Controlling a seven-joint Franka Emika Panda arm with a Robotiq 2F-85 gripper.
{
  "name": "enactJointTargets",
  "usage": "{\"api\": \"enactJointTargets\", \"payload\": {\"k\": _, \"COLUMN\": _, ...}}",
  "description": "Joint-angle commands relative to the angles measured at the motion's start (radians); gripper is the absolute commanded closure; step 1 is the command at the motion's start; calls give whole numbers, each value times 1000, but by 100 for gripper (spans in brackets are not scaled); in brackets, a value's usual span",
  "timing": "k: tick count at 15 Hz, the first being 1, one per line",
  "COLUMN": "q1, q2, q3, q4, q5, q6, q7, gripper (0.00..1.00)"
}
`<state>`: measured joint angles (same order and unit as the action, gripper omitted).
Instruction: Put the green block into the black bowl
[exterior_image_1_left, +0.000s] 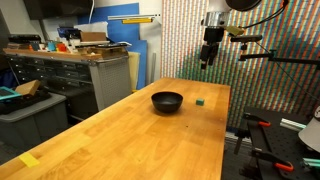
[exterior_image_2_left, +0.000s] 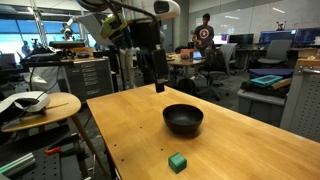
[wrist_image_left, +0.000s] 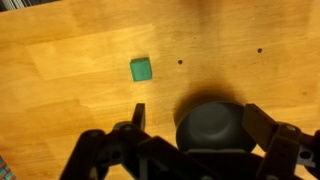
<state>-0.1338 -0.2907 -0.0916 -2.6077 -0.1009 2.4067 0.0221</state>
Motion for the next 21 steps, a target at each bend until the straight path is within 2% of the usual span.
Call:
{"api": "enactJointTargets", "payload": {"k": 1, "q1": -18, "q2": 46, "q3": -30, "q4": -19, "q5": -45, "q6": 84, "q7": -77, "gripper": 0}}
{"api": "enactJointTargets", "payload": {"k": 12, "q1": -23, "q2": 287, "q3": -101, "q4": -26, "q5": 0, "q6": 384, "q7": -247, "gripper": 0}}
{"api": "enactJointTargets", "payload": {"k": 15, "q1": -27, "q2": 358, "q3": -99, "q4": -14, "q5": 58, "q6": 424, "q7": -293, "gripper": 0}}
{"api": "enactJointTargets", "payload": {"k": 19, "q1": -51, "q2": 434, "q3": -58, "q4": 15, "q5": 213, "q6": 478, "q7": -390, "gripper": 0}}
{"api": "enactJointTargets", "payload": {"k": 21, "q1": -71, "q2": 473, "q3": -39, "q4": 39, "q5": 246, "q6": 487, "q7": -421, "gripper": 0}}
